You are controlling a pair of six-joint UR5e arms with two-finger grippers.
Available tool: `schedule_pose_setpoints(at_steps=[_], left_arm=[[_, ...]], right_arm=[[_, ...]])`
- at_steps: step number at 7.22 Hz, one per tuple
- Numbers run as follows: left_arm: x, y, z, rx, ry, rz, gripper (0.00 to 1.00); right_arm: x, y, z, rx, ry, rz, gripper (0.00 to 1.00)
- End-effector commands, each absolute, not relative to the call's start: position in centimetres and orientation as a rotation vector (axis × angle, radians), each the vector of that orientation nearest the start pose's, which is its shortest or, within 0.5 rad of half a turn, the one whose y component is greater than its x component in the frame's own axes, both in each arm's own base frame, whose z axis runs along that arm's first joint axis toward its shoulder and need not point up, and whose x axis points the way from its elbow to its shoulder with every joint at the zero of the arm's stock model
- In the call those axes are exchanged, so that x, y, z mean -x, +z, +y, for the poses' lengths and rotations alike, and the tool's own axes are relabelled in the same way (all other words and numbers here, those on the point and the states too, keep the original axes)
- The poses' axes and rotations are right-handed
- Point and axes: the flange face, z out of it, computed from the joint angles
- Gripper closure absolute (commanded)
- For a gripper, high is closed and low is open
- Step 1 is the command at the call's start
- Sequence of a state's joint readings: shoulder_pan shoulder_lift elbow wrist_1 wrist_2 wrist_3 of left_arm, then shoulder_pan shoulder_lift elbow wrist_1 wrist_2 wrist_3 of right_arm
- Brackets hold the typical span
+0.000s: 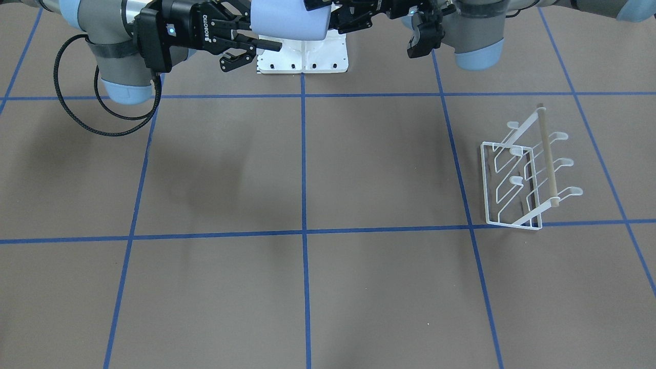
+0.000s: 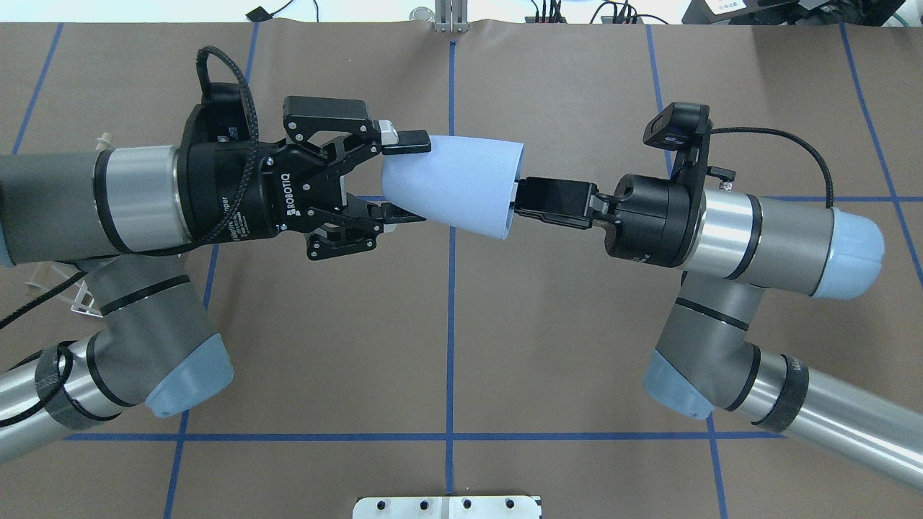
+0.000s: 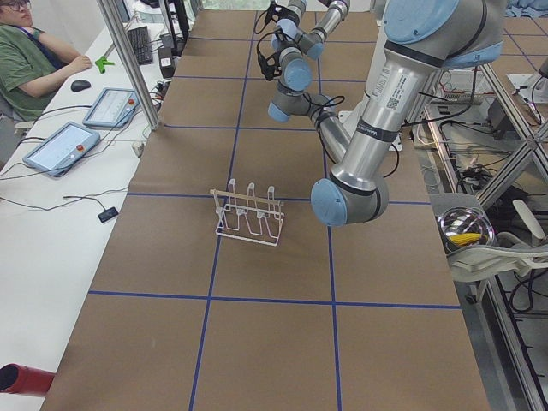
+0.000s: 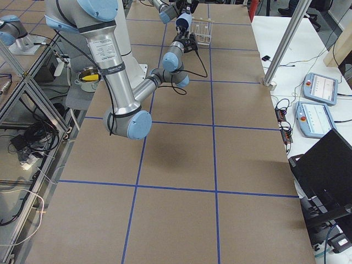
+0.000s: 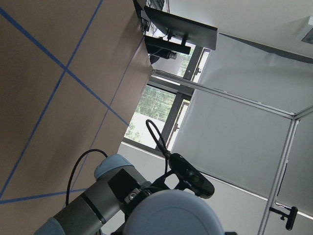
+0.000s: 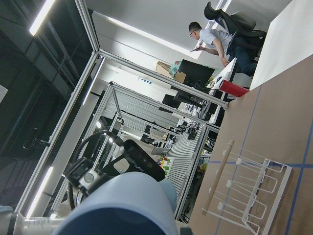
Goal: Hang cup on cup holder
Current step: 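Close the left gripper on the cup while the right gripper releases and withdraws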
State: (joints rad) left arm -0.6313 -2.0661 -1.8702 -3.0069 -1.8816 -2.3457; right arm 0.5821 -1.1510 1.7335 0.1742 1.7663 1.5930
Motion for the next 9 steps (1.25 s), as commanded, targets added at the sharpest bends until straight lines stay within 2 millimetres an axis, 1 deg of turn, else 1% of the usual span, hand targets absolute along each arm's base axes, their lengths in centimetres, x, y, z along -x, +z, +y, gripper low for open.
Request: schedule_pose_setpoints(at_steps=[1,2,3,4,5,6,7,8,9], left_arm=[[-33.3,11.9,-37.1,0.342,-0.443,2.206,1.00],[-33.3,12.1,-37.1,0.343,-0.445,2.203,1.00],[-33.0,12.1,-37.4,0.329,-0.449,2.205,1.00],[-32.5,12.3,-38.0,0.307,-0.460,2.205,1.00],[-31.1,12.6,-39.7,0.259,-0.496,2.198,1.00],[-29.1,12.6,-41.3,0.186,-0.514,2.200,1.00],[-27.9,13.0,-42.8,0.106,-0.515,2.139,1.00],[-27.8,13.4,-43.9,-0.025,-0.459,2.038,1.00],[-27.7,14.9,-44.1,-0.147,-0.426,1.944,1.00]], right_arm=[[35.4,18.9,-36.9,-0.478,0.106,-2.278,0.00],[35.1,19.0,-36.9,-0.478,0.109,-2.280,0.00],[34.4,19.5,-37.2,-0.492,0.114,-2.271,0.00],[34.0,20.8,-37.3,-0.490,0.125,-2.247,0.00],[33.7,22.3,-37.5,-0.489,0.140,-2.218,0.00],[32.5,23.6,-39.2,-0.524,0.181,-2.159,0.00],[30.3,24.0,-42.5,-0.572,0.259,-2.046,0.00],[27.8,24.5,-46.1,-0.650,0.295,-1.885,0.00],[25.1,25.8,-49.8,-0.779,0.232,-1.651,0.00]])
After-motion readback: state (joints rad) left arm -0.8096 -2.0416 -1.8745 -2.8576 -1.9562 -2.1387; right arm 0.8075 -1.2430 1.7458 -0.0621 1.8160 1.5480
